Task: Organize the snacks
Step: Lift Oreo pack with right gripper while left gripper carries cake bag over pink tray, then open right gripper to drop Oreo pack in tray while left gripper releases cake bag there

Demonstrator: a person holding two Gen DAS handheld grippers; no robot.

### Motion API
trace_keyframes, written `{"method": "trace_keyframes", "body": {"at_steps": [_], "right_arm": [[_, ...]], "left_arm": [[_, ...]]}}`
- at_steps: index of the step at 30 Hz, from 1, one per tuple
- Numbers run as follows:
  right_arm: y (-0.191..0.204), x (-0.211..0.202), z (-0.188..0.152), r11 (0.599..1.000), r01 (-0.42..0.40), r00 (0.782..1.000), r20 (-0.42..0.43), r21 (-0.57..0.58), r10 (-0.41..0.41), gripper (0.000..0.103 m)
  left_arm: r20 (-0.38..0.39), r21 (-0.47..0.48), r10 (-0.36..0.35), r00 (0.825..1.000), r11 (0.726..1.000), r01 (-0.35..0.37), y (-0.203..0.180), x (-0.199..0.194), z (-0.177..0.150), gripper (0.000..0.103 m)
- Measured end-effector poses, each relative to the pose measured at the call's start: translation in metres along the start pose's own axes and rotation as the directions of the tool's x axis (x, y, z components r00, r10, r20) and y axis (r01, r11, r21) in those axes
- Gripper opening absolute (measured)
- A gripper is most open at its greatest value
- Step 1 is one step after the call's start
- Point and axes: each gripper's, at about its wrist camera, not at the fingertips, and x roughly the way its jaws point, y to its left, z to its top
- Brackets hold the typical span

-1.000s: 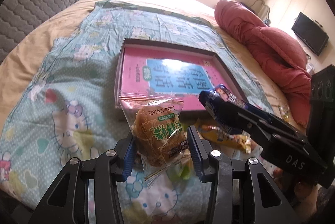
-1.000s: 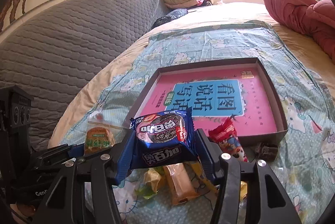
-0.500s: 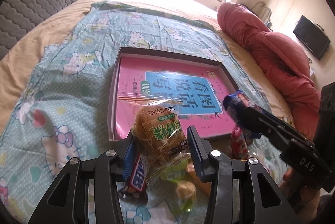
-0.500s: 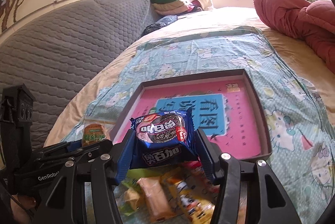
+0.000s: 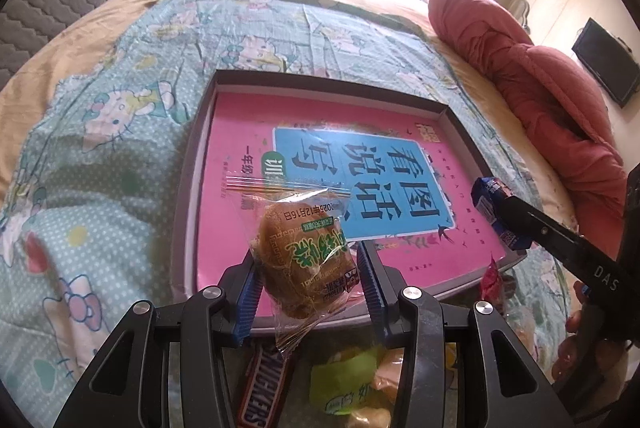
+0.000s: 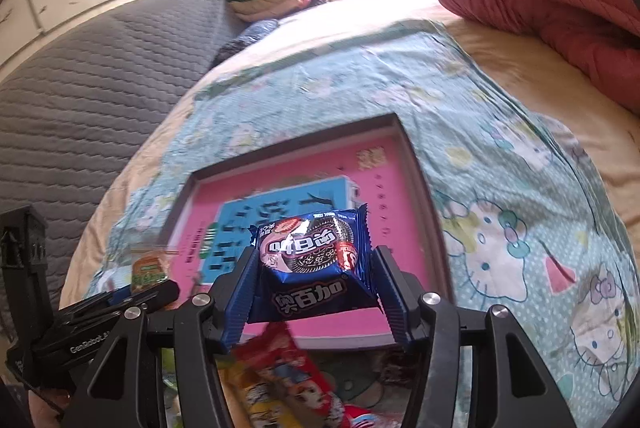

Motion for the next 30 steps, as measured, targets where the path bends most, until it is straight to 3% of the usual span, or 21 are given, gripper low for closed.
{"method": "trace_keyframes", "body": {"at_steps": [12,30], "right_arm": [[-0.005,0.022,-0.007,0.991,0.132,0.989,-0.064,-0.028,-0.134,0.057],[-0.019,0.026,-0.01,0.989,0.148,0.984,-0.11,0.032,-0.143,0.058]], "left_arm": [[-0.044,0.022,0.008,0.999,1.0,-0.007,-0.006,0.019,0.002,0.047],[-0.035,0.029,-0.012,0.999,1.0,0.013,-0.008,0.016,0.002,0.047]]}}
